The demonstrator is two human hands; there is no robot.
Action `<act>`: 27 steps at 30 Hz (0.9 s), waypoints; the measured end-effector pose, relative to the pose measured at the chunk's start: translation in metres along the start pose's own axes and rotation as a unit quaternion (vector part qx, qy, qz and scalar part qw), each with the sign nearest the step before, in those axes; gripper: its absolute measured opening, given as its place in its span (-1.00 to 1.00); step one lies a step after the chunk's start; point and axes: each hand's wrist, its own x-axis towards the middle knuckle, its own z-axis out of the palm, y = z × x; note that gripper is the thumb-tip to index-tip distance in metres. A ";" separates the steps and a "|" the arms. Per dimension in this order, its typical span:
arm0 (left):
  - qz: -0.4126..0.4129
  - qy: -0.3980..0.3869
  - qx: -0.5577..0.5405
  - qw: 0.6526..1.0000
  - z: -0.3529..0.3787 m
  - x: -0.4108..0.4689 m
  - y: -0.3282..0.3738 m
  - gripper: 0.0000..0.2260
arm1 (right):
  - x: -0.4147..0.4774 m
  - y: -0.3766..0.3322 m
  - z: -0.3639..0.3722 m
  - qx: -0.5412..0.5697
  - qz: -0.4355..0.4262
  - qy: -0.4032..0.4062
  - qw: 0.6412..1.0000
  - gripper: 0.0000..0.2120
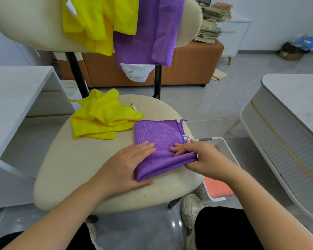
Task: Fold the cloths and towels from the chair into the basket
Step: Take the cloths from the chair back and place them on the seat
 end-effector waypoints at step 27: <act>-0.362 0.213 -0.194 0.887 0.000 0.042 -0.001 -0.72 | 0.034 -0.013 0.020 0.115 0.181 0.220 0.952 -0.70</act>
